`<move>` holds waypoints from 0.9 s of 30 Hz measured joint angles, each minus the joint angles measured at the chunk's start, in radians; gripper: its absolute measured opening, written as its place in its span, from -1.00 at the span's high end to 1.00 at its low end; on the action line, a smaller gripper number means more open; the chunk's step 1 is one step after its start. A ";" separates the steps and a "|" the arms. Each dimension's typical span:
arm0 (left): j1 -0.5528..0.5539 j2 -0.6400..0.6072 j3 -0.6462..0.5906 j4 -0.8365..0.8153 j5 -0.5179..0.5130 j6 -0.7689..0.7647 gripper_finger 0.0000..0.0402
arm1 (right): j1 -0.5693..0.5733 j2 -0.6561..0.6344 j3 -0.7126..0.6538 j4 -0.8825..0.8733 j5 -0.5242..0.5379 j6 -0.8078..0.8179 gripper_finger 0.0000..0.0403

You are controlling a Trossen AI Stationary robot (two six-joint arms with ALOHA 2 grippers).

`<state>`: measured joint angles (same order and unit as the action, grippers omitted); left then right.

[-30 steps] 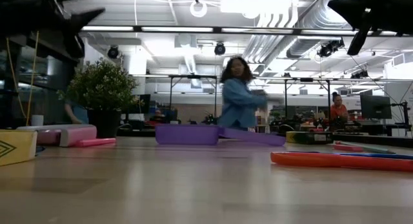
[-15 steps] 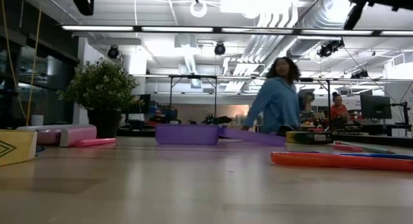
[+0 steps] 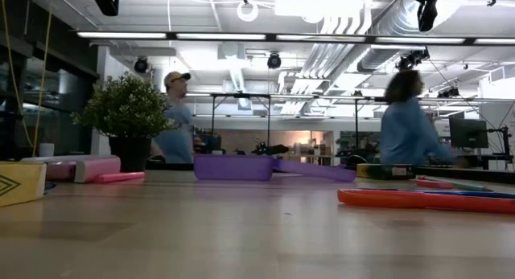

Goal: Pick & place school supplies into a supply box
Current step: Put the blue pencil into the purple supply box

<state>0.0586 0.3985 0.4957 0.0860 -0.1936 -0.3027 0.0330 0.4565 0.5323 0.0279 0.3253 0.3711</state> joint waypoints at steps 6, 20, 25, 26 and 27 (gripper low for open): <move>0.000 0.000 0.000 0.000 -0.009 0.000 0.35 | 0.000 0.072 0.094 -0.175 0.120 0.122 0.99; 0.000 0.000 0.000 0.000 -0.038 0.000 0.35 | 0.000 0.438 0.235 -1.127 0.127 0.987 0.04; 0.000 0.000 0.000 0.000 -0.038 0.000 0.35 | 0.000 0.525 0.151 -1.069 0.005 1.091 -0.17; 0.000 0.000 0.000 0.000 -0.038 0.000 0.35 | -0.001 0.543 0.144 -1.065 0.002 1.098 -0.18; 0.000 0.000 0.000 0.000 -0.038 0.000 0.35 | -0.004 0.561 0.140 -1.065 -0.001 1.111 -0.19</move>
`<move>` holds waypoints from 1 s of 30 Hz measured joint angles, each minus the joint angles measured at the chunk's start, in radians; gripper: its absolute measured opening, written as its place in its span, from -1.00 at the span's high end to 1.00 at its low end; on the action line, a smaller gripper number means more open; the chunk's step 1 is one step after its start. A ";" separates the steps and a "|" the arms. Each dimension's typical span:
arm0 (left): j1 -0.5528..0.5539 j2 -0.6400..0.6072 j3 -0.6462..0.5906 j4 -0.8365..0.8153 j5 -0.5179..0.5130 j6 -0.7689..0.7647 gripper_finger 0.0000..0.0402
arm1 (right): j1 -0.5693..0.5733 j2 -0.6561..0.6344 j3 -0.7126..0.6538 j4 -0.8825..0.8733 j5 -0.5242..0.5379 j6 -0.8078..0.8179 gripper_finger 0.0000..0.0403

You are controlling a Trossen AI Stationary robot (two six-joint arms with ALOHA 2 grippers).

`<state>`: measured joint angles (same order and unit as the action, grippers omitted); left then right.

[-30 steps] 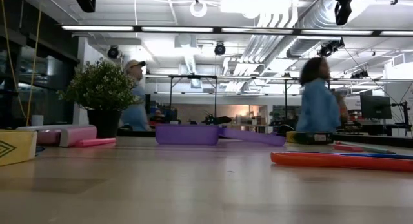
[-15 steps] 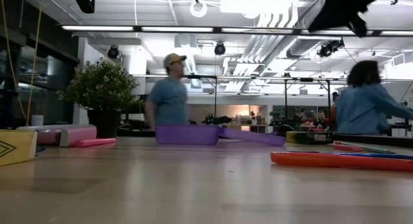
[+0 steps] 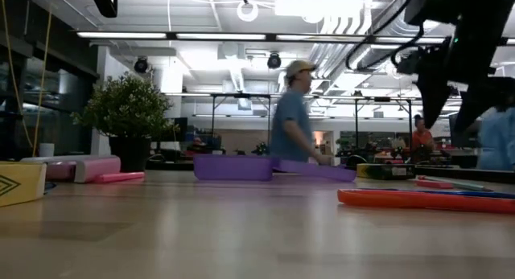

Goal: Pick & place school supplies into a supply box
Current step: Put the blue pencil into the purple supply box

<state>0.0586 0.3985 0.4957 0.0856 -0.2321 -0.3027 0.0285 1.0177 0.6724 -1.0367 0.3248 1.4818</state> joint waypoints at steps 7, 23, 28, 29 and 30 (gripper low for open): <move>0.000 0.000 0.000 0.000 0.000 0.000 0.35 | -0.085 0.139 0.000 0.035 0.007 0.004 -0.12; 0.000 0.000 0.000 -0.004 0.000 0.000 0.35 | -0.277 0.417 0.000 0.208 -0.049 -0.029 0.21; 0.000 0.000 0.000 -0.004 0.000 0.000 0.35 | -0.287 0.443 0.000 0.241 -0.082 -0.050 0.34; 0.000 0.000 0.000 -0.004 0.000 0.000 0.35 | -0.290 0.449 0.000 0.234 -0.083 -0.050 0.36; 0.000 0.000 0.000 -0.006 0.000 0.000 0.35 | -0.293 0.454 0.000 0.226 -0.084 -0.050 0.38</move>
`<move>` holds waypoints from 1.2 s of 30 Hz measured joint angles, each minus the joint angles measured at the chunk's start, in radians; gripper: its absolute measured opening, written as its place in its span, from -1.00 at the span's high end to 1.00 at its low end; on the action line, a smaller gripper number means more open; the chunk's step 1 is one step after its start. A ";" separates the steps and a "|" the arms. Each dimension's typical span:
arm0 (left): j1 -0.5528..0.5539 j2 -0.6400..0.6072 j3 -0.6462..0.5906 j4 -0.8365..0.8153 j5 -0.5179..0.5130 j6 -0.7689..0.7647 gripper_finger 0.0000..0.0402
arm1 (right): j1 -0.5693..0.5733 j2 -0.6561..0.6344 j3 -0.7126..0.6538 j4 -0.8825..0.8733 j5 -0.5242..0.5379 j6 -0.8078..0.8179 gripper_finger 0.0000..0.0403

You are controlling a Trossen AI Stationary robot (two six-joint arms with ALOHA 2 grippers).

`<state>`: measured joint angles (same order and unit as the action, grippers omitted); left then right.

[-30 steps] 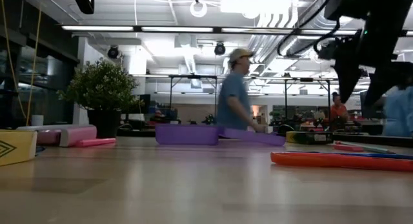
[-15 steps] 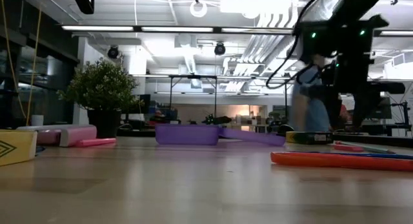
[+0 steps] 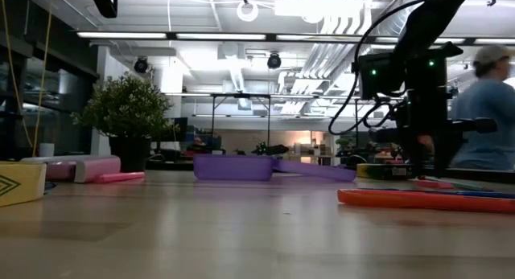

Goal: Pick & place school supplies into a supply box
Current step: Put the blue pencil into the purple supply box

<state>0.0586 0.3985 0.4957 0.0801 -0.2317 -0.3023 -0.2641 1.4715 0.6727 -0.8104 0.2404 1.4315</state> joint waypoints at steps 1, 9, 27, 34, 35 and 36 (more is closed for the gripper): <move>0.000 0.000 0.000 -0.002 0.000 0.000 0.35 | -0.002 0.005 0.000 -0.008 -0.002 0.000 0.39; 0.000 0.000 0.000 -0.002 0.000 0.000 0.35 | -0.026 0.023 0.000 0.044 -0.031 -0.018 0.48; 0.000 0.000 0.000 -0.002 -0.005 0.000 0.35 | -0.005 0.017 0.001 0.041 -0.042 -0.115 0.94; 0.000 0.000 0.000 -0.002 -0.007 0.000 0.35 | 0.038 -0.135 -0.003 0.010 -0.084 -0.209 0.98; 0.000 0.000 0.000 -0.002 -0.007 0.000 0.35 | 0.049 -0.172 -0.003 0.004 -0.085 -0.227 0.98; 0.000 0.000 0.000 -0.003 -0.007 0.000 0.35 | 0.063 -0.212 -0.003 0.000 -0.088 -0.242 0.99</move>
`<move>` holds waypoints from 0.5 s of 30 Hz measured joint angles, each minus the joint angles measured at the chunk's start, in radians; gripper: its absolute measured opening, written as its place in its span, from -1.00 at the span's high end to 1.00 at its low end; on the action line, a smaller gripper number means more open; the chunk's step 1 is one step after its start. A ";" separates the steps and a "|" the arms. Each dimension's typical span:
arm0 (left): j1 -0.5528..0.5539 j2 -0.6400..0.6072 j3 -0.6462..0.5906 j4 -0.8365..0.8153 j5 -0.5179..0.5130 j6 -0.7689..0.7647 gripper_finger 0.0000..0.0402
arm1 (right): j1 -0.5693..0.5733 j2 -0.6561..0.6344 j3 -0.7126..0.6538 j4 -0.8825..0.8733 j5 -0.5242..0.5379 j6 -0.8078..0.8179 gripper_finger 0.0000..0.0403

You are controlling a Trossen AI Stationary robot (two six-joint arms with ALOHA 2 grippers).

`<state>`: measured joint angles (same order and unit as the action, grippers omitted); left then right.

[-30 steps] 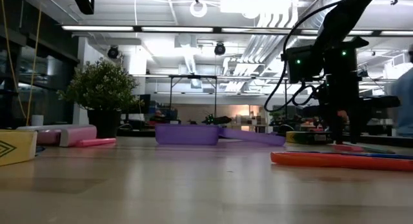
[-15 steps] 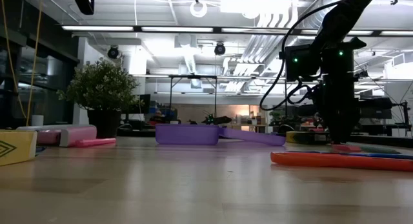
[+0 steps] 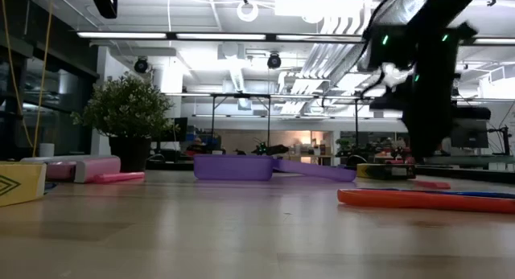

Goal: Pick & place school supplies into a supply box
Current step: Put the blue pencil into the purple supply box

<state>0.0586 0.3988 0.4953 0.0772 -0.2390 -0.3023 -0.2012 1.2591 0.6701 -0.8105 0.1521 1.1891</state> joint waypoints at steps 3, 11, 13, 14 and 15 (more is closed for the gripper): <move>0.000 0.000 0.000 -0.002 0.000 0.000 0.35 | 0.047 -0.133 0.000 -0.010 -0.005 -0.037 0.99; 0.000 0.000 0.000 -0.006 -0.012 0.000 0.35 | 0.203 -0.397 0.001 0.233 0.101 -0.221 1.00; 0.000 0.001 0.000 -0.006 -0.012 -0.005 0.35 | 0.235 -0.407 0.001 0.377 0.142 -0.353 1.00; 0.000 0.003 0.000 -0.006 -0.012 -0.011 0.35 | 0.247 -0.407 0.001 0.455 0.154 -0.429 1.00; 0.000 0.007 0.000 -0.005 -0.011 -0.019 0.35 | 0.257 -0.401 0.001 0.533 0.162 -0.503 1.00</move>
<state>0.0586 0.4061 0.4953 0.0719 -0.2504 -0.3209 0.0554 0.8581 0.6716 -0.2774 0.3138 0.6863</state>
